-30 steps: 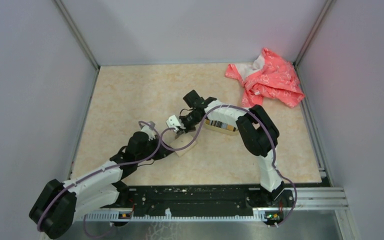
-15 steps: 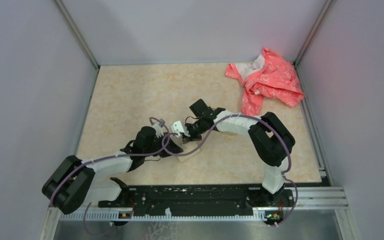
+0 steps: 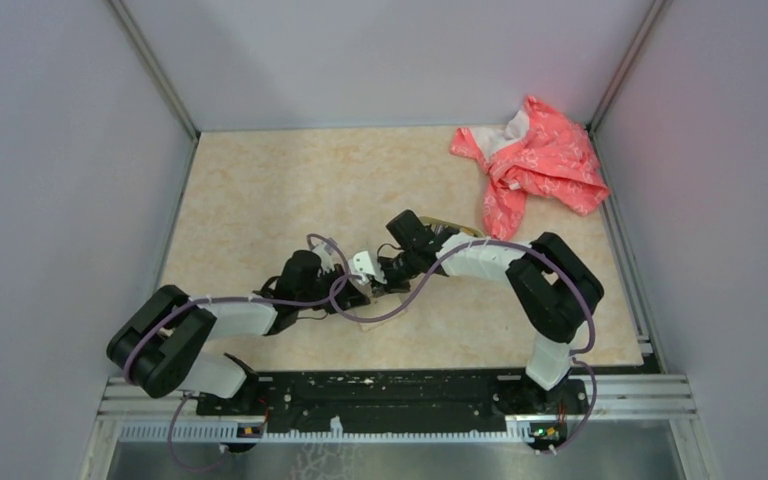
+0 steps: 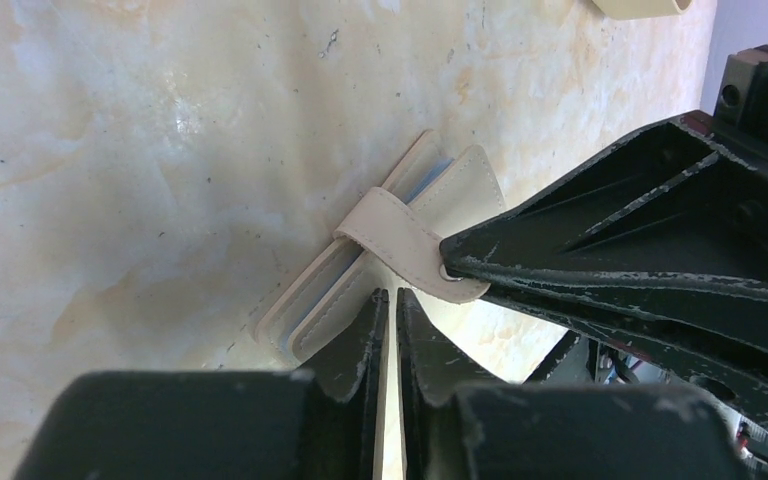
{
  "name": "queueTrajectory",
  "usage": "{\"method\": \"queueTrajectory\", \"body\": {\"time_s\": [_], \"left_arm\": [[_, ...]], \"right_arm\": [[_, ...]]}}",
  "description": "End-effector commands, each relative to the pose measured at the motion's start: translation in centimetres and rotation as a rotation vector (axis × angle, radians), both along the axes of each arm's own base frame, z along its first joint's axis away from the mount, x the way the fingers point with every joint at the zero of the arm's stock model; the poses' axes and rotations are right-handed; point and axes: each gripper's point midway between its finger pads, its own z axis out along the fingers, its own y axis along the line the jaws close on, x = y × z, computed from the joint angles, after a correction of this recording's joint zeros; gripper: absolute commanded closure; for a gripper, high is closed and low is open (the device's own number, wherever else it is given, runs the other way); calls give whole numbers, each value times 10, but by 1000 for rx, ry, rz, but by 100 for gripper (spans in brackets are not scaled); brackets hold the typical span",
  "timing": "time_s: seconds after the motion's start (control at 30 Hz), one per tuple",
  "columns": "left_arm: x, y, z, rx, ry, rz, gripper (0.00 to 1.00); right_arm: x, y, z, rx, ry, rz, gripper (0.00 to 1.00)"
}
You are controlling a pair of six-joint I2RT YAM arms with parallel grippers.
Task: Put the credit cards into the card holder
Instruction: Close the card holder at the center of the board.
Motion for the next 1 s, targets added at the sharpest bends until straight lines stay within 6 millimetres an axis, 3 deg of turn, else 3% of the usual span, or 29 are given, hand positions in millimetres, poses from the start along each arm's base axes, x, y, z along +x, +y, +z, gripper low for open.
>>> {"method": "queueTrajectory", "body": {"time_s": [0.0,0.23,0.8,0.97], "left_arm": [[-4,10,-18,59,25,21,88],[-7,13,-22,68,29,18,88],[-9,13,-25,70,34,10,89],[-9,12,-25,68,33,7,89]], "right_arm": [[-6,6,11,29,-30,31,100],[-7,8,14,31,-16,15,85],[-13,5,21,42,-23,45,80],[-7,6,19,40,-33,17,83]]}}
